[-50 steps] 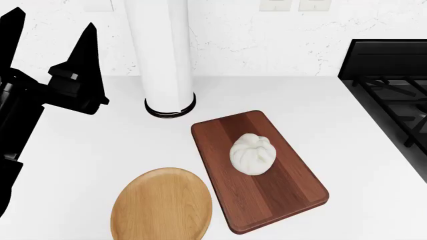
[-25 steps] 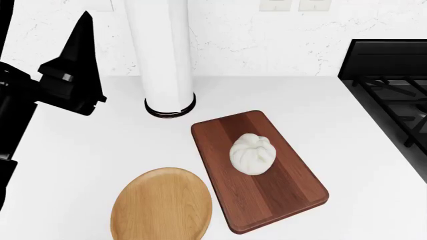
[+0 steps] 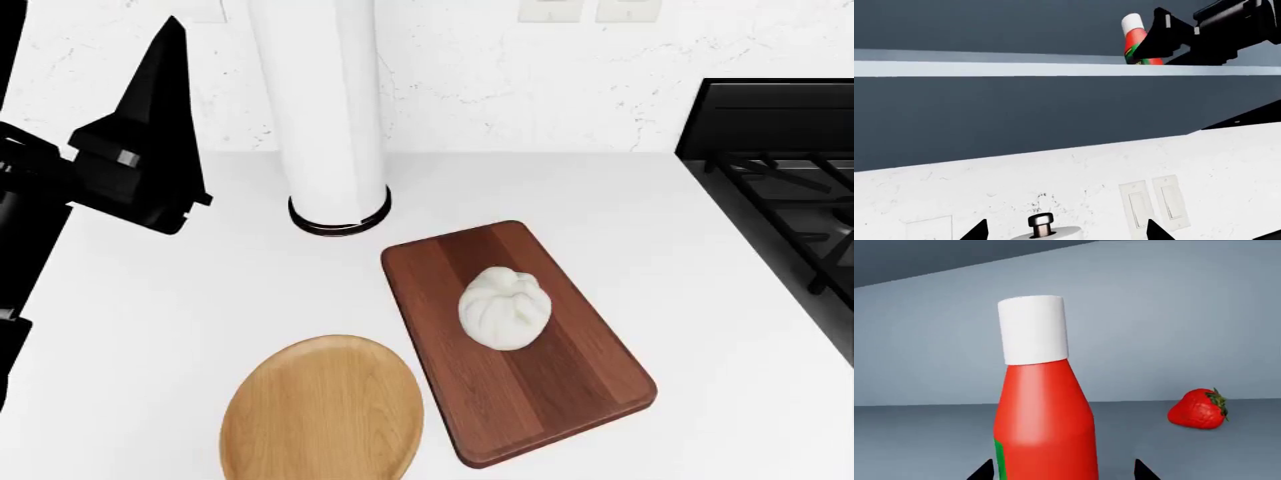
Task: Pick the dumpling from the plate and place it on the cutting board. Then pick the condiment bottle from the cabinet and place it next to the cutting board.
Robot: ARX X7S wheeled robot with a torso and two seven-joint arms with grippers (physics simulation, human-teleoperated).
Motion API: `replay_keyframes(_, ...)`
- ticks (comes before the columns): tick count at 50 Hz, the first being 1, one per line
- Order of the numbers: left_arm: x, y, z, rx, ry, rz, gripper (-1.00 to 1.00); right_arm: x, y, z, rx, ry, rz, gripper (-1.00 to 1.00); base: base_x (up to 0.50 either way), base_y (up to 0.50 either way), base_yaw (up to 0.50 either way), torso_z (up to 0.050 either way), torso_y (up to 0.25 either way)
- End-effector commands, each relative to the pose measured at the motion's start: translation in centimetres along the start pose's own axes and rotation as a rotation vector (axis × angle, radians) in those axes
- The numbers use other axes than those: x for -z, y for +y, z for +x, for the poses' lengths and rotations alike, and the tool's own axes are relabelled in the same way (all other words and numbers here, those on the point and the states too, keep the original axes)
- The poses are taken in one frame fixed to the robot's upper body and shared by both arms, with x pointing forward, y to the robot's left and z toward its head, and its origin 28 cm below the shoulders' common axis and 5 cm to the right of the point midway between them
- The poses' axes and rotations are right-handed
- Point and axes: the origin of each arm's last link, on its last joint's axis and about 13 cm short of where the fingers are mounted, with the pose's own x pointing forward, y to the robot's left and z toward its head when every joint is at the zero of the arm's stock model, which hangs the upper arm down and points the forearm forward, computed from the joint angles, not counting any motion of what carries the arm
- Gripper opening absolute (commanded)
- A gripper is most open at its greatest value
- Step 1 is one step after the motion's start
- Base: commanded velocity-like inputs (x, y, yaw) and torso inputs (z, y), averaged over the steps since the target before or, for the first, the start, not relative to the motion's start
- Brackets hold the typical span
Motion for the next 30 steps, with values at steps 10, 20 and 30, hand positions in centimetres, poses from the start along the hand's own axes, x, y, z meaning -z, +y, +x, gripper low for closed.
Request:
replay_keyframes(10, 5.8, -3.3, -3.6, 0.07, 0.288, -0.197, 1.0, 0.5, 0.0, 0.4, 0.018, 0.024, -0.029, 1.0, 0.0, 0.0, 0.0, 0.0, 0.0)
replay_keyframes(20, 5.9, -3.3, -3.8, 0.075, 0.285, -0.191, 1.0, 1.2, -0.1, 0.5, 0.015, 0.088, -0.007, 1.0, 0.0, 0.0, 0.0, 0.0, 0.0)
replay_keyframes(30, 6.0, -3.3, -3.8, 0.074, 0.286, -0.193, 1.0, 2.4, -0.3, 0.5, 0.028, 0.192, 0.007, 1.0, 0.0, 0.0, 0.0, 0.0, 0.0)
